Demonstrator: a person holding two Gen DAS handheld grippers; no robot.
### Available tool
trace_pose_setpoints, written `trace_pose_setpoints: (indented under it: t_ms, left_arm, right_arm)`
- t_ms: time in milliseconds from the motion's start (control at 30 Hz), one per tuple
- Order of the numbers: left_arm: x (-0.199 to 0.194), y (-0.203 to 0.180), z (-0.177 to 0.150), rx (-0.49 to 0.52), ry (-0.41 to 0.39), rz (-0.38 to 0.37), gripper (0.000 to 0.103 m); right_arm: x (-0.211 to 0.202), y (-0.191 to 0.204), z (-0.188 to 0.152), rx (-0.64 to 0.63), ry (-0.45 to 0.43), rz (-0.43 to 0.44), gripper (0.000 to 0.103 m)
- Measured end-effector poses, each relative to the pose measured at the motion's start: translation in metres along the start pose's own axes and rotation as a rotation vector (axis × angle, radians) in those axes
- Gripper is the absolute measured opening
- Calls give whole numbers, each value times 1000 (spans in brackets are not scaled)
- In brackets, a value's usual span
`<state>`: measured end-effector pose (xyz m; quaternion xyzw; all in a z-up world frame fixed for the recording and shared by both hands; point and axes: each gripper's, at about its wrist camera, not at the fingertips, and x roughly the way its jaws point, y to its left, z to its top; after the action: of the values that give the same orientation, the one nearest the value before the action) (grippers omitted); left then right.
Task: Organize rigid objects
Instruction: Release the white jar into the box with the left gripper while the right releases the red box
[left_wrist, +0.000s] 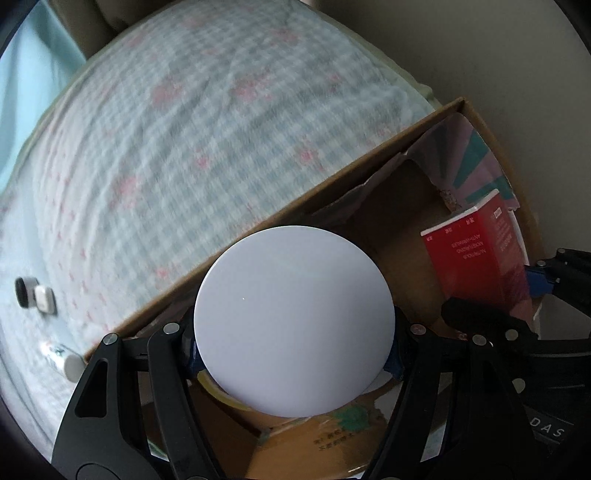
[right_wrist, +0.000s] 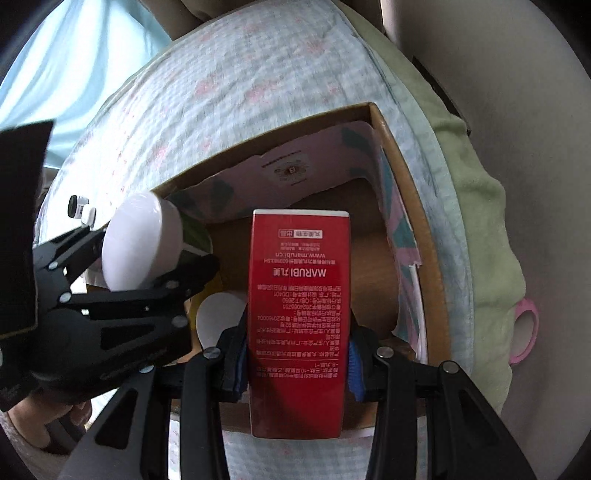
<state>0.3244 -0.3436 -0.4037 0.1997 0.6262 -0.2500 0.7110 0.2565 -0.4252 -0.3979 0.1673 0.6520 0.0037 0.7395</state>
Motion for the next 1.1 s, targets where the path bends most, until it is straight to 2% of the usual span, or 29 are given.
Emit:
trace_pose_setpoints:
  t_ms: [100,167,200,233,267,300,433,600,833,1100]
  left_arm:
    - [-1,3,0,8,19,-25,69]
    - [-4,6,-2,0,24,-17,82]
    - [-7,10,-3,-10,20,-11,95]
    - [-11,15,-4,-31,20,-37,103]
    - [-14,20,-6,-50,17,-54,103]
    - [-20,26,-9,-69,6,-58,103]
    - [-36,35,-15,-98,-12,-56,103]
    - [-58,32,-26,-101,-49,-41,103]
    - [-102,37,-46,-136,-120,-41,103]
    - [-175,58,-101,-207,-227,-3,103]
  right_arm:
    - [0,-4,-1,38,-12,20,40]
    - [-2,-8,-7,56,-33,35,47]
    - [-6,-10,-10,60,-51,40,58]
    - [-10,-14,-14,63,-72,46,67]
    - [-12,-18,-17,62,-82,53,92]
    - [-14,-21,-21,55,-86,62,103]
    - [-13,-20,-26,30,-62,62,103]
    - [-23,-9,-25,8,-76,62,103]
    - [-45,12,-28,-55,-110,4,103]
    - [-92,31,-40,-82,-154,-59,103]
